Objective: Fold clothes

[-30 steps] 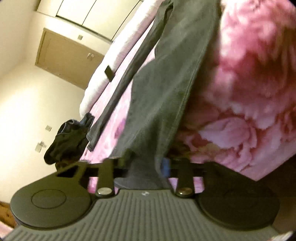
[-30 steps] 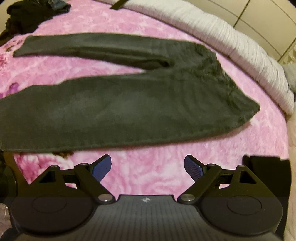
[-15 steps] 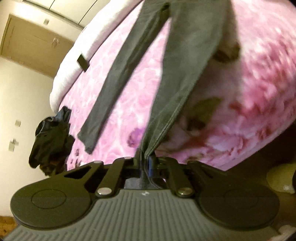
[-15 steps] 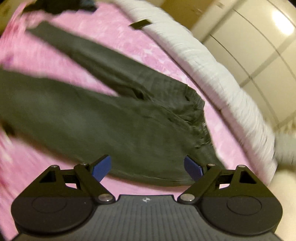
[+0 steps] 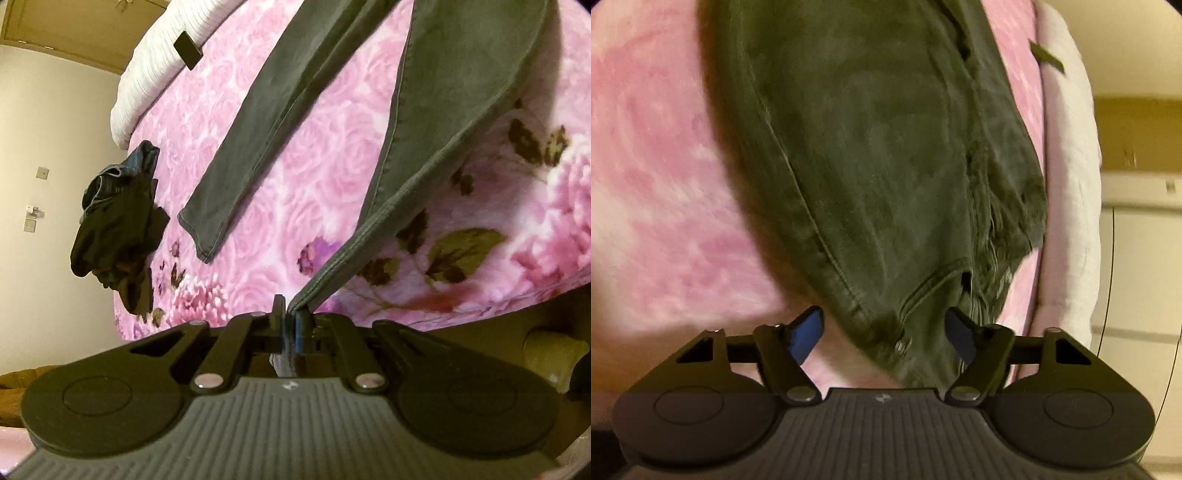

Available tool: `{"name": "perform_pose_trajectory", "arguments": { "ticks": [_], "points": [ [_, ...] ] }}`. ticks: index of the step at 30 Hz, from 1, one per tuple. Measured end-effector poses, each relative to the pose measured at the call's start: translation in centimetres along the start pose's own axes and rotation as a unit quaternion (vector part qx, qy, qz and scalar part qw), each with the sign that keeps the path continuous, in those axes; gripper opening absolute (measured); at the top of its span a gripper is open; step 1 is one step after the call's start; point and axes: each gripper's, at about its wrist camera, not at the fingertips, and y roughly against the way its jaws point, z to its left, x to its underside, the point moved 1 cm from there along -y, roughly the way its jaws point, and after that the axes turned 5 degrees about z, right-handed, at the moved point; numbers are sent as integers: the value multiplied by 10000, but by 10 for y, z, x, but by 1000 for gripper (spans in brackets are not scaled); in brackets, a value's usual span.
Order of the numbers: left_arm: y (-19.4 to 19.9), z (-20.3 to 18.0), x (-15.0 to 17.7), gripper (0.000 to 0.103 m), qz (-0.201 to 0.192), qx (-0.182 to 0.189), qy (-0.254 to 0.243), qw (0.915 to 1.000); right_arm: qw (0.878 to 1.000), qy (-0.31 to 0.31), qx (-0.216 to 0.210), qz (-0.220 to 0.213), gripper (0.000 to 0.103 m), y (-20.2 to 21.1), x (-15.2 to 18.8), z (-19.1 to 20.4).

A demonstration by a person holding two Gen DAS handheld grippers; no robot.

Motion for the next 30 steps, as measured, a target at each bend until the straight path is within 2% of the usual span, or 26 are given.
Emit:
{"name": "perform_pose_trajectory", "arguments": {
  "ticks": [3, 6, 7, 10, 14, 16, 23, 27, 30],
  "points": [
    [-4, 2, -8, 3, 100, -12, 38, 9999, 9992, 315, -57, -231, 51, -12, 1, 2],
    [-3, 6, -14, 3, 131, -68, 38, 9999, 9985, 324, -287, -337, 15, -20, 4, -2],
    [-1, 8, -15, 3, 120, -78, 28, 9999, 9986, 134, -364, -370, 11, -18, 5, -8],
    [7, 15, -15, 3, 53, -144, -88, 9998, 9967, -484, -457, -457, 8, -6, 11, -35],
    [26, 24, -3, 2, -26, -169, -120, 9998, 9947, -805, -389, -501, 8, 25, 16, -61],
    [38, 26, 7, 2, -23, -151, -82, 9998, 9940, -871, -424, -509, 8, 40, 18, -70],
    [77, 35, 52, 2, 113, -59, 56, 9999, 9913, -782, -972, -417, 7, 92, 8, -88],
    [79, 70, 56, 3, 23, -89, 171, 9998, 9884, -731, -1284, -364, 7, 122, 2, -99],
    [69, 115, 39, 3, -226, -201, 230, 9993, 9855, -691, -1517, -324, 7, 144, -2, -107]
  ]
}}
